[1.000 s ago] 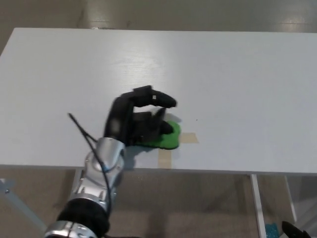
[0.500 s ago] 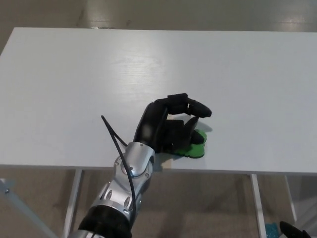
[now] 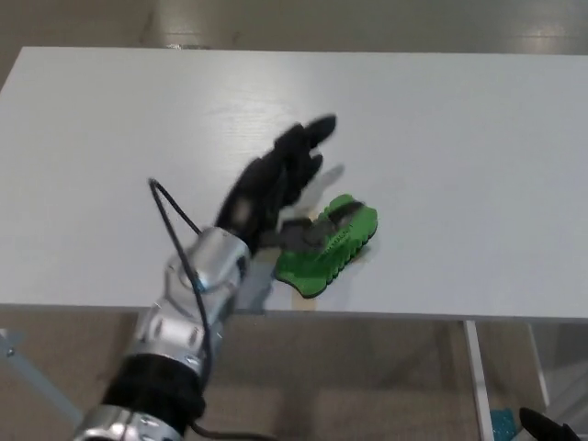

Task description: Use the left hand to press on the green eraser and wipe the desk from center to the left and then back to center.

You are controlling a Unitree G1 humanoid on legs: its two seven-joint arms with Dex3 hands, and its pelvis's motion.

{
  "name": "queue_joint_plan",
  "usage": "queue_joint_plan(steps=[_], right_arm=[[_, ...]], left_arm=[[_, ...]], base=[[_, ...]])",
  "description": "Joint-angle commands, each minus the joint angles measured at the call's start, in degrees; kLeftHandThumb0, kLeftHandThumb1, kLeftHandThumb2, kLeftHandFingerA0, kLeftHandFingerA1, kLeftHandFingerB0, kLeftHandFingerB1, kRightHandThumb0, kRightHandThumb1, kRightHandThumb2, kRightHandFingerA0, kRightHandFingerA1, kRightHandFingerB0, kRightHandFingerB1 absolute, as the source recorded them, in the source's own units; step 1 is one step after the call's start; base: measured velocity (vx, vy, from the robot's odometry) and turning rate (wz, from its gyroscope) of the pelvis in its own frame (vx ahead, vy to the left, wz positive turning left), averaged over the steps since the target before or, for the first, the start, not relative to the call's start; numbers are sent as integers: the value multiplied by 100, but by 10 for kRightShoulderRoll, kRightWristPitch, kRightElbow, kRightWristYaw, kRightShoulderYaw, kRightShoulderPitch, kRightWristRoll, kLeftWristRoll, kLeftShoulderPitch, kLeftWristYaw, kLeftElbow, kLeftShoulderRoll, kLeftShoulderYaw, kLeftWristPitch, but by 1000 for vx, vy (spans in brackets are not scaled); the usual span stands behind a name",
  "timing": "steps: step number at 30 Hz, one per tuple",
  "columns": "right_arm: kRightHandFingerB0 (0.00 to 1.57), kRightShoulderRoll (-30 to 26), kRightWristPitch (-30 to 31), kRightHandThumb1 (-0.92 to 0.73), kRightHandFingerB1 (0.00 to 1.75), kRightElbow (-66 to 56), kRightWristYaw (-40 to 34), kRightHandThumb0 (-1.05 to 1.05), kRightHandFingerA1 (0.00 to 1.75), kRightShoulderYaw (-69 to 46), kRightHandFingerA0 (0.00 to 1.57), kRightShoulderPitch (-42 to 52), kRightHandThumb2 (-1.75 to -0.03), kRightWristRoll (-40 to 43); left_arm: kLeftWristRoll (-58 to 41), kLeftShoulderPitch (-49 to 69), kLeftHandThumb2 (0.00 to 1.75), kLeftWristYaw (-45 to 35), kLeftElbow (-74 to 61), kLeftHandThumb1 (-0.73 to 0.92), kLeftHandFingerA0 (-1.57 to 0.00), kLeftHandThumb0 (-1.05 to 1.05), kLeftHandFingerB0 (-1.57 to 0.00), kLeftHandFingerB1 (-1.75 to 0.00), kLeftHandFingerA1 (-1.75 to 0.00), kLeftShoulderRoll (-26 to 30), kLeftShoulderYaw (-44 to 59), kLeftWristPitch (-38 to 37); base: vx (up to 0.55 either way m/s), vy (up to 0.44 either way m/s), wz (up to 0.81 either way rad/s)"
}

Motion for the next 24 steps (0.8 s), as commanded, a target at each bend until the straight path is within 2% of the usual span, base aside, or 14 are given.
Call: queue_joint_plan(steps=[1,2,5,6,9,10,16,17,19,20,21,22,23,24], right_arm=[[33,0,4,-61,50,2,0,-41,63,-2,50,4,-92,4],[33,-1,6,-62,50,2,3,-41,63,-3,50,4,-92,6],[33,-1,7,-62,50,2,3,-41,63,-3,50,5,-92,5],[33,-3,8,-62,50,2,1,-42,63,-1,50,7,-92,2],[33,-4,9,-62,50,3,1,-42,63,0,50,6,-92,0],[34,-4,9,-62,50,4,-1,-42,63,1,50,8,-91,-1],[34,-1,7,-62,50,4,-7,-42,62,2,50,16,-91,-4],[34,-2,6,-62,50,4,-7,-43,62,2,50,18,-91,-4],[34,-3,5,-62,50,5,-7,-43,62,2,50,20,-91,-5],[35,-3,4,-62,51,8,-5,-42,61,2,50,25,-90,-4],[35,-3,4,-62,51,9,-4,-42,61,2,50,27,-90,-4],[41,-2,8,-75,36,9,-6,-37,51,3,55,26,-62,-5],[41,-2,10,-75,36,9,-7,-37,51,4,55,25,-62,-6],[41,-2,11,-75,36,11,-7,-36,51,5,55,26,-62,-8]], left_arm=[[-95,-36,58,-155,-173,54,0,-93,0,-17,0,92,36,105],[-127,-13,59,-180,-245,53,0,-90,0,-14,0,118,47,121],[-163,20,59,-204,-317,52,0,-91,0,-16,0,144,59,135],[-191,64,66,-226,-388,48,0,-93,0,-14,0,173,74,125],[-210,92,66,-241,-432,48,0,-93,0,-15,0,192,84,124],[-237,128,86,-262,-472,43,0,-78,0,-18,0,212,97,128],[-358,267,83,-338,-605,45,0,-77,0,-20,0,289,154,190],[-370,294,81,-345,-623,42,-1,-70,0,-26,-10,299,164,195],[-380,321,81,-348,-641,42,-1,-70,0,-26,-10,307,172,198],[-385,422,60,-361,-668,55,-10,-54,-6,-30,-27,295,198,165],[-387,450,60,-364,-676,55,-10,-54,-6,-30,-27,292,205,156],[-379,494,69,-367,-674,59,-16,-48,-11,-40,-37,279,218,133],[-373,517,69,-368,-671,59,-16,-48,-11,-40,-37,271,225,119],[-366,556,71,-375,-648,64,-26,-40,-17,-41,-41,260,243,106]], base=[[0,0,0],[0,0,0],[0,0,0],[0,0,0],[0,0,0],[0,0,0],[0,0,0],[0,0,0],[0,0,0],[0,0,0],[0,0,0],[0,0,0],[0,0,0],[0,0,0]])
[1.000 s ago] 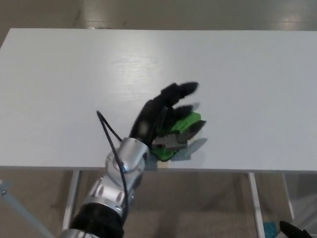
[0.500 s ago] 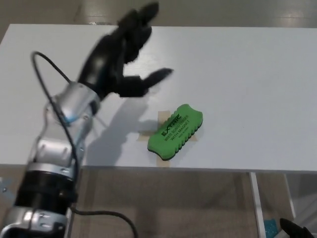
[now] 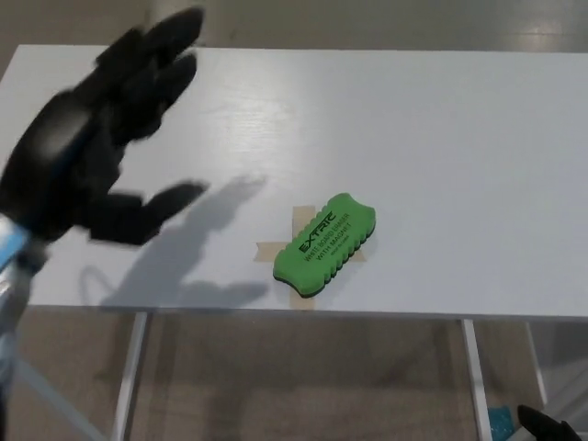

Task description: Use the left hand to press on the green eraser and wipe the desk from center to the left and then back to center.

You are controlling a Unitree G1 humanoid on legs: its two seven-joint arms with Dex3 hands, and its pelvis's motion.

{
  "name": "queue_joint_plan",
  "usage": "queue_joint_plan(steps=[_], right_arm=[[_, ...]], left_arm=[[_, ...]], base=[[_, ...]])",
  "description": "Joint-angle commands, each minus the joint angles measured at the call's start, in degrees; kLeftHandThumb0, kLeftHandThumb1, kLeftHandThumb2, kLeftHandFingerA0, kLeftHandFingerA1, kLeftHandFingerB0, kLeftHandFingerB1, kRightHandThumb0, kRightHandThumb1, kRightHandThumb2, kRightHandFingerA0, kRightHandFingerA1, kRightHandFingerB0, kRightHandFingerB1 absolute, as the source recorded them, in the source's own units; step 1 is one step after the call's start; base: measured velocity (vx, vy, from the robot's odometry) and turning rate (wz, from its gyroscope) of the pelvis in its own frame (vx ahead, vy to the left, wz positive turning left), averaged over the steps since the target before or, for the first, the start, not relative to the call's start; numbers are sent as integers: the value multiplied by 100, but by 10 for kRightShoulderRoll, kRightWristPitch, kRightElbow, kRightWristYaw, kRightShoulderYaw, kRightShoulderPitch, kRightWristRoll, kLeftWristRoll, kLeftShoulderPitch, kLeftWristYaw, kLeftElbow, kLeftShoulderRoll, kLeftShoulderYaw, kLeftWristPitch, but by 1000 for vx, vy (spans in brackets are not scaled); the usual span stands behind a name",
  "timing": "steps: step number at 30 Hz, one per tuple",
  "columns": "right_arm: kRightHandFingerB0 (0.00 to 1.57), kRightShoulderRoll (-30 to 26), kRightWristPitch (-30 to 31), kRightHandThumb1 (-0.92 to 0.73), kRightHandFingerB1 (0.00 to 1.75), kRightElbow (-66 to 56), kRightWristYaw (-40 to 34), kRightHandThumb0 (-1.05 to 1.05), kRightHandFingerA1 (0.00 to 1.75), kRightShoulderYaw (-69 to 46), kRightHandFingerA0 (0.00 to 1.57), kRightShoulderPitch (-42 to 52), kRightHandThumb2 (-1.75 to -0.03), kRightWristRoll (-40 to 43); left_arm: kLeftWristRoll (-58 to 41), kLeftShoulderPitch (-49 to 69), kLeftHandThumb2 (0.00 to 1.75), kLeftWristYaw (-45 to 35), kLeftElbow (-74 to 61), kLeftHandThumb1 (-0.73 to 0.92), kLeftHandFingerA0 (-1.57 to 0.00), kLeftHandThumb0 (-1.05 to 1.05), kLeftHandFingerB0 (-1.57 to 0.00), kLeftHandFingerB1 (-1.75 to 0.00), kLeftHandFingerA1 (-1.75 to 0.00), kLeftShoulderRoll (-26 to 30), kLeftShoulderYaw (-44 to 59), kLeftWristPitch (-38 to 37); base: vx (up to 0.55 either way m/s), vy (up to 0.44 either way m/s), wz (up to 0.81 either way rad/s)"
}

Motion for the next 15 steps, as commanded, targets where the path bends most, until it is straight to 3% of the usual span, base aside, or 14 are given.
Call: queue_joint_plan(steps=[1,5,6,9,12,15], right_arm=[[41,-1,10,-75,36,11,-8,-36,51,5,55,29,-62,-6],[41,-3,9,-75,36,13,-6,-36,51,5,55,34,-62,-6],[41,-6,11,-75,36,14,-7,-36,48,3,55,37,-62,-4],[42,-14,17,-74,36,9,-12,-37,46,-5,55,46,-62,2],[41,-16,18,-74,36,6,-12,-37,47,-7,55,49,-62,4],[41,-21,23,-74,35,4,-4,-37,46,-11,55,50,-62,11]], left_arm=[[-188,346,71,-197,-143,64,-26,-40,-17,-41,-41,28,124,3],[-185,377,71,-202,-107,64,-30,-39,-19,-41,-42,20,141,3],[-166,388,62,-190,-49,72,-47,-30,-30,-33,-40,15,155,6],[-88,407,62,-149,127,72,-53,-30,-36,-33,-41,7,180,-31],[-57,414,61,-128,171,71,-58,-30,-40,-34,-42,12,178,-37],[-14,387,61,-128,313,71,-66,-35,-38,-32,-42,21,172,-133]], base=[[0,0,0],[0,0,0],[0,0,0],[0,0,0],[0,0,0],[0,0,0]])
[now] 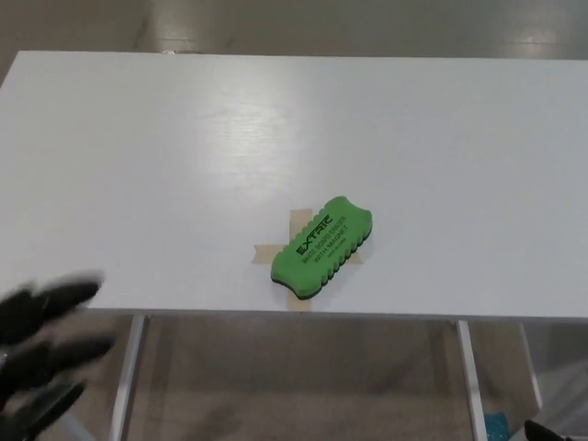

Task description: Use the left hand to press on the green eraser and wipe the desk from center to the left and then back to center.

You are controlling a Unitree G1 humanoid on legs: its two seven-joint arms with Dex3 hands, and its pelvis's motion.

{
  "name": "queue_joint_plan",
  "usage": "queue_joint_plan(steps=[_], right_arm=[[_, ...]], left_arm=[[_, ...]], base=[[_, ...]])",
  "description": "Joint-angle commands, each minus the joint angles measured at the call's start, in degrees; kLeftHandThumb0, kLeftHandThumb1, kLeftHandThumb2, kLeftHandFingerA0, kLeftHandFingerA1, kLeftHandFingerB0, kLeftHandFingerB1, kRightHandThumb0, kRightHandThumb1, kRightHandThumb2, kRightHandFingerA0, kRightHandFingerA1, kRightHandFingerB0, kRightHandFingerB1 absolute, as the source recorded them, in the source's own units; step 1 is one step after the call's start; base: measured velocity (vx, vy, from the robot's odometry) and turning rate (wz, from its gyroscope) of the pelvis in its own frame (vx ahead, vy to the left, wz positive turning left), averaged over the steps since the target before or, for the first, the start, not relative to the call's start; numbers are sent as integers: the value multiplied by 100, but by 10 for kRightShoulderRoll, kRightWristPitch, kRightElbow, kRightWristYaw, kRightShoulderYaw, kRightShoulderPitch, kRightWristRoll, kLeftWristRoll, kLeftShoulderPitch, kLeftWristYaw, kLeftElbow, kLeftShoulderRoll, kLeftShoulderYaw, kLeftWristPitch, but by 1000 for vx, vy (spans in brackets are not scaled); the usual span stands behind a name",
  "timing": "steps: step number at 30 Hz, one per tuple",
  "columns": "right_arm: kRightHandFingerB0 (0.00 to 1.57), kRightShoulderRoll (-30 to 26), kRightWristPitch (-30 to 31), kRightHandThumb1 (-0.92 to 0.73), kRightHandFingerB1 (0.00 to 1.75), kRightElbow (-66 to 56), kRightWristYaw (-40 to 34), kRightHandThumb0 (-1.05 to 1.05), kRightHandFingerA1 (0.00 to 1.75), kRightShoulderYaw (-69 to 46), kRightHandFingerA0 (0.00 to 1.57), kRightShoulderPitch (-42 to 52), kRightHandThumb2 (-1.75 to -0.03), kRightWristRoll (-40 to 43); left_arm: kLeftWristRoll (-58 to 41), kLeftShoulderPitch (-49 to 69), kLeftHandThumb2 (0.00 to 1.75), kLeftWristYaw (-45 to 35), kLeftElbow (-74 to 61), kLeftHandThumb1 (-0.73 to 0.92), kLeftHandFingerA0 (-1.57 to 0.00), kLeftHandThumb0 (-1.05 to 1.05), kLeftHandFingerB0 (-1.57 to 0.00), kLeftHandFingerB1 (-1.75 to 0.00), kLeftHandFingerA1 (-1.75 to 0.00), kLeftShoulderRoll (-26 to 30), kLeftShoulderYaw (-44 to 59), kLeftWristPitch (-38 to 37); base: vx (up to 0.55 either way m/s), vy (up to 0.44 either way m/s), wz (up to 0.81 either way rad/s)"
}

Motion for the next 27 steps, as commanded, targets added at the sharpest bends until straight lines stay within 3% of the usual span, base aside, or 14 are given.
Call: queue_joint_plan(steps=[1,4,9,13,19,27], right_arm=[[41,-16,24,-74,35,2,0,-37,46,-15,55,28,-62,14],[41,-19,25,-75,35,0,10,-36,45,-25,54,23,-62,26],[41,-21,22,-75,35,4,24,-35,48,-46,54,14,-62,46],[41,-29,44,-76,35,9,23,-36,48,-53,52,8,-63,47],[42,-25,46,-75,35,15,0,-37,47,-50,54,24,-62,31],[41,-39,71,-67,36,25,-1,-36,46,-68,56,-6,-61,39]], left_arm=[[48,48,61,-49,294,71,-66,-35,-38,-32,-42,21,40,-156],[68,25,61,-40,376,71,-67,-38,-38,-32,-42,33,33,-197],[76,-24,61,-5,503,69,-62,-40,-38,-32,-42,49,26,-197],[105,-75,60,90,629,69,-65,-39,-42,-33,-43,50,6,-188],[118,-105,59,171,677,61,-58,-39,-34,-32,-43,35,-6,-161],[103,-155,58,167,717,59,-50,-36,-32,-32,-42,19,-7,-195]], base=[[0,0,0],[0,0,2],[0,0,0],[0,0,0],[0,0,0],[0,0,0]])
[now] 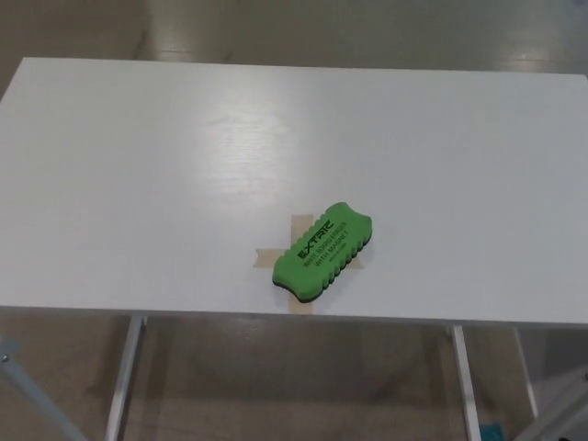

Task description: Use the left hand to press on the green eraser and wipe the desk from center to the left and then back to center.

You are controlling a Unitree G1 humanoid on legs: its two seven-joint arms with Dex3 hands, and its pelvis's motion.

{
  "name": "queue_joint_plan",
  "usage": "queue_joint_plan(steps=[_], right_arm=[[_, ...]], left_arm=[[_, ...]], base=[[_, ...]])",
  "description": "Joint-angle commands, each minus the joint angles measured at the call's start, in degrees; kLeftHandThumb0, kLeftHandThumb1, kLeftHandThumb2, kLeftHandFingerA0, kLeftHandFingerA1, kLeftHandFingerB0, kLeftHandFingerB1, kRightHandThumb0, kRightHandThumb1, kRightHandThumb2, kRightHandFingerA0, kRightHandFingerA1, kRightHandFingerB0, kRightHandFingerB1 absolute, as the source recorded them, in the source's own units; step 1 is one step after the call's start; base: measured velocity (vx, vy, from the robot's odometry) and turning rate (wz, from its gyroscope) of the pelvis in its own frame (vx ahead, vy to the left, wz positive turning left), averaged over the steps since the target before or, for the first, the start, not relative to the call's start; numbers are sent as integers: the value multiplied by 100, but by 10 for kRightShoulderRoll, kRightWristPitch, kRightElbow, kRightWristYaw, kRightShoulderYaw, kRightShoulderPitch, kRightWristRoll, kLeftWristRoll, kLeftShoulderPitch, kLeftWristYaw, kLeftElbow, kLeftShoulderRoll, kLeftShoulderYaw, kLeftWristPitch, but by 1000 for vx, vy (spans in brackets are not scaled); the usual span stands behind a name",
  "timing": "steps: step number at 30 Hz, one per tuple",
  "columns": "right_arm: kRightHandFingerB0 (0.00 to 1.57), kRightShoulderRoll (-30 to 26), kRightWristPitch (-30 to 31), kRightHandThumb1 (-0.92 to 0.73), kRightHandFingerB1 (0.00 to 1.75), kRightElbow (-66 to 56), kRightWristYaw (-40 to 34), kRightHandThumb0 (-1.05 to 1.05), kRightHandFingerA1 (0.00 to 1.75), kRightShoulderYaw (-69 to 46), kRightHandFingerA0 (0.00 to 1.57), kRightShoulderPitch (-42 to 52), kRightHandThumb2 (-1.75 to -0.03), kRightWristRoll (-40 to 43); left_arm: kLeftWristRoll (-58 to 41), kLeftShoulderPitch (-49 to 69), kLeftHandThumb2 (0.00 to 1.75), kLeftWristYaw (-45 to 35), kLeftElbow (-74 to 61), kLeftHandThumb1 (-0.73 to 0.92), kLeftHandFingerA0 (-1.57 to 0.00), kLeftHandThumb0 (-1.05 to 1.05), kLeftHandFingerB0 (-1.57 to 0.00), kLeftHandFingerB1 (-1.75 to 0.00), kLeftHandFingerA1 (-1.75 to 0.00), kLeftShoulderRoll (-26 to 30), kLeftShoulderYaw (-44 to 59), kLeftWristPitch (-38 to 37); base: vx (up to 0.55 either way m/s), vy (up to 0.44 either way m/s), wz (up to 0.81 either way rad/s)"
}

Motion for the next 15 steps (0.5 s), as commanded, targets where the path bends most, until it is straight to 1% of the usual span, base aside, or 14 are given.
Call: queue_joint_plan(steps=[1,5,7,8,15], right_arm=[[41,-23,55,-66,36,15,-2,-36,47,-31,56,-15,-61,33],[42,-22,56,-65,36,17,6,-36,47,-43,57,-20,-61,43],[43,-18,55,-68,36,14,7,-34,48,-47,58,-20,-60,45],[38,-15,54,-56,49,15,9,-41,59,-48,53,-22,-84,45],[39,-18,58,-57,49,14,22,-41,59,-46,53,-22,-84,46]], left_arm=[[49,-67,58,93,118,59,-50,-36,-32,-32,-42,-15,-11,-91],[53,-79,58,94,136,58,-50,-36,-31,-32,-42,-17,-14,-108],[54,-83,58,96,139,58,-49,-35,-31,-32,-42,-19,-15,-114],[58,-86,57,108,134,56,-49,-34,-31,-32,-42,-21,-19,-105],[63,-92,57,129,134,55,-49,-36,-31,-31,-41,-29,-25,-88]], base=[[0,0,0],[0,0,0],[0,0,0],[0,0,0],[0,0,0]])
